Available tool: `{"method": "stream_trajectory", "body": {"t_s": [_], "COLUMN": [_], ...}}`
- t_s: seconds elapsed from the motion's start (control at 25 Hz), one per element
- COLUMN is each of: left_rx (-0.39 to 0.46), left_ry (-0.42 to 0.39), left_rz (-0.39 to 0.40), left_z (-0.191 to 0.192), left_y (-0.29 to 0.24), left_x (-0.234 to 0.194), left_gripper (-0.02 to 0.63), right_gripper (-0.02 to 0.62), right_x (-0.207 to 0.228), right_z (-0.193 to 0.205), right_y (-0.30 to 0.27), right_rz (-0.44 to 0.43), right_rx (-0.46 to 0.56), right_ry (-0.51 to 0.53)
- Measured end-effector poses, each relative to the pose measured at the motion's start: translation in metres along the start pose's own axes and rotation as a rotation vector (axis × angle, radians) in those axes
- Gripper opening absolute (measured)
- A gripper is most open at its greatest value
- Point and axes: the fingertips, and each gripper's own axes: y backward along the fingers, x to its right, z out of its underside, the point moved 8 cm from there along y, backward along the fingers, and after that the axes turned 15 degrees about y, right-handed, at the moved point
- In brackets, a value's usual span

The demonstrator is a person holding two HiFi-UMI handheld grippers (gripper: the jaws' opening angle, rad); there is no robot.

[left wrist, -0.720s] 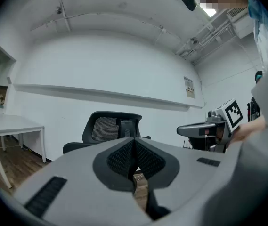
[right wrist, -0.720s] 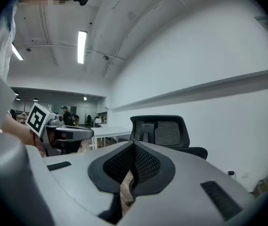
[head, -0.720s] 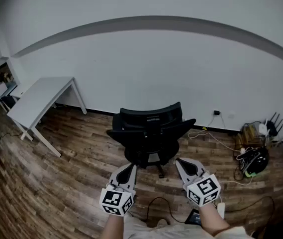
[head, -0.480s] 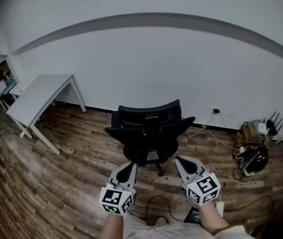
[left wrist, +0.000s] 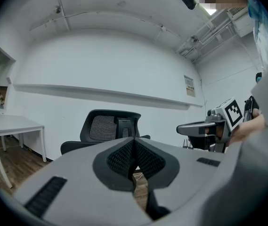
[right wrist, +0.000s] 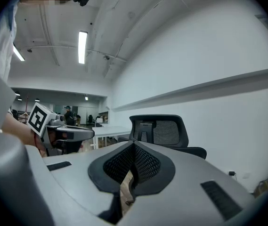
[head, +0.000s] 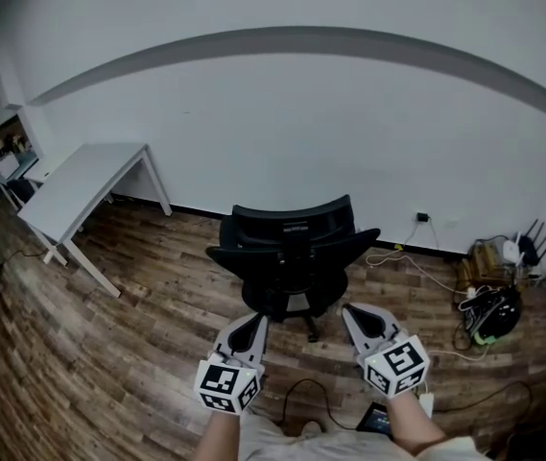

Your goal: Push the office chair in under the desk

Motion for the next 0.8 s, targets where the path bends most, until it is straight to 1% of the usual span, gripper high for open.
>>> {"method": "stream_trajectory", "body": {"t_s": [0.16, 0.28, 0.44, 0.64, 0.8], "left_rx": [0.002, 0.009, 0.023, 0.031, 0.048], "left_ry": [-0.001, 0.007, 0.014, 0.032, 0.032], "left_rz": [0.002, 0.001, -0.018, -0.054, -0.055], "left_z": [0.000, -0.001, -0.001, -0.003, -0.013], "left_y": [-0.002, -0.001, 0.001, -0.001, -0.011], "left_x": [0.004, 0.004, 0.000, -0.017, -0.031], "left_gripper": [0.003, 0.003, 0.003, 0.005, 0.005], "right_gripper": [0.032, 0.032, 0.034, 0.035, 0.036], "right_x": [0.004, 0.006, 0.009, 0.011, 0.020], "right_z": [0.001, 0.003, 0.006, 0.009, 0.010], "right_y": [0.002, 0.004, 0.007, 0.001, -0.014], "right_rz": [-0.002, -0.017, -0.021, -0.057, -0.064], "right_rx": [0.004, 0.030, 0.051, 0.043, 0.063], "right_ry": [0.000, -0.026, -0.042, -0.040, -0.044]}}
